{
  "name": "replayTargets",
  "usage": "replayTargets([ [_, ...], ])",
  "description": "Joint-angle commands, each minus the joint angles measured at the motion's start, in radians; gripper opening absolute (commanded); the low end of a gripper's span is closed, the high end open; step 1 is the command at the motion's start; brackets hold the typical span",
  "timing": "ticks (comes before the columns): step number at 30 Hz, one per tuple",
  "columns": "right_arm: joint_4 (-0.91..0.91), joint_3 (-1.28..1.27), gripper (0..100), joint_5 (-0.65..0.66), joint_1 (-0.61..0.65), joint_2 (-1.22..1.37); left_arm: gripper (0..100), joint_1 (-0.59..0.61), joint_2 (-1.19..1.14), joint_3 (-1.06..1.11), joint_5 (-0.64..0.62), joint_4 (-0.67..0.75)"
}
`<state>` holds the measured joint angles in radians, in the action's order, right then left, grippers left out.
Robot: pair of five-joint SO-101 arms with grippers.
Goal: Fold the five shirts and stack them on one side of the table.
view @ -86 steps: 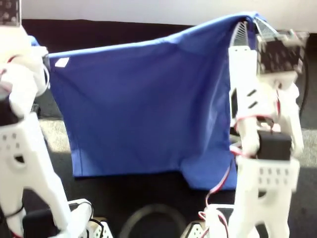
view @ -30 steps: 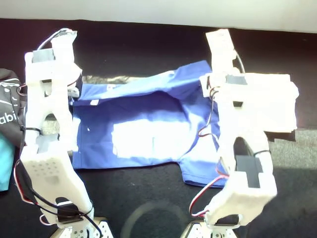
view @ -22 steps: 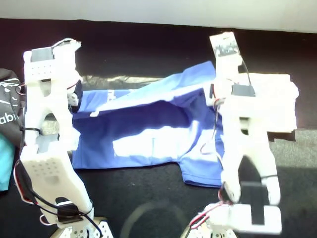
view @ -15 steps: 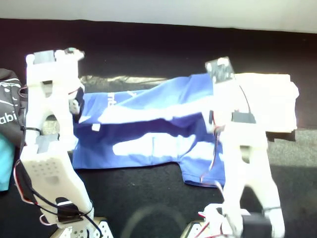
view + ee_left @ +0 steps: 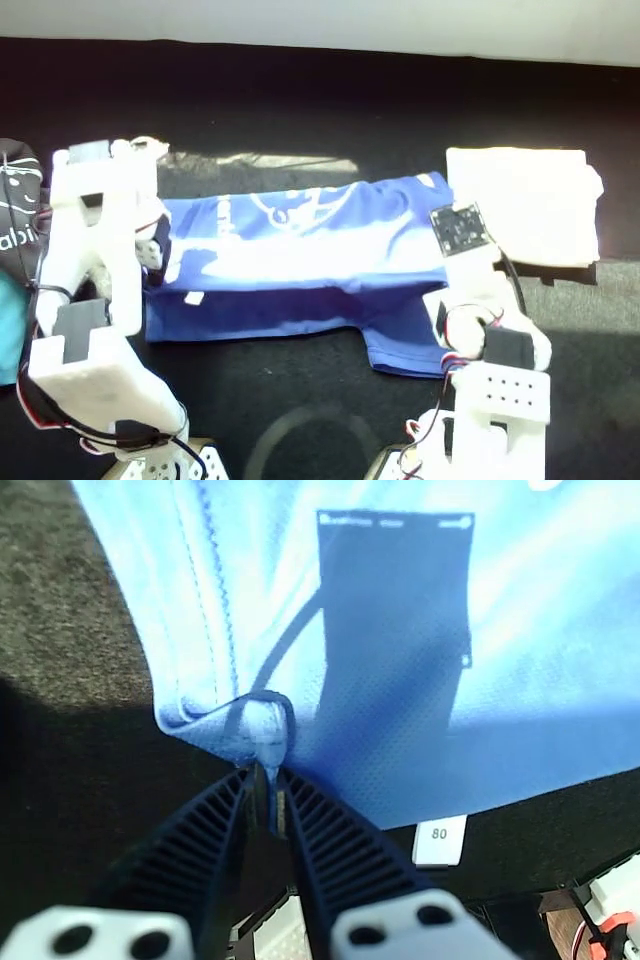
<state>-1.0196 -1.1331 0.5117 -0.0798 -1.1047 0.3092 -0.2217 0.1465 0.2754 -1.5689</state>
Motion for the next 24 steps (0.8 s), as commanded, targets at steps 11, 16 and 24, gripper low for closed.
replayTargets([
  [11, -0.139, -0.058, 0.7, 0.066, -0.031, -0.067, 1, -0.016, 0.071, 0.153, 0.003, 0.140],
  [16, -0.211, -0.002, 0.7, 0.068, -0.025, -0.068, 1, -0.015, 0.059, 0.163, 0.003, 0.141],
  [24, -0.249, -0.022, 0.7, 0.098, -0.031, -0.068, 1, -0.019, 0.013, 0.205, 0.003, 0.195],
])
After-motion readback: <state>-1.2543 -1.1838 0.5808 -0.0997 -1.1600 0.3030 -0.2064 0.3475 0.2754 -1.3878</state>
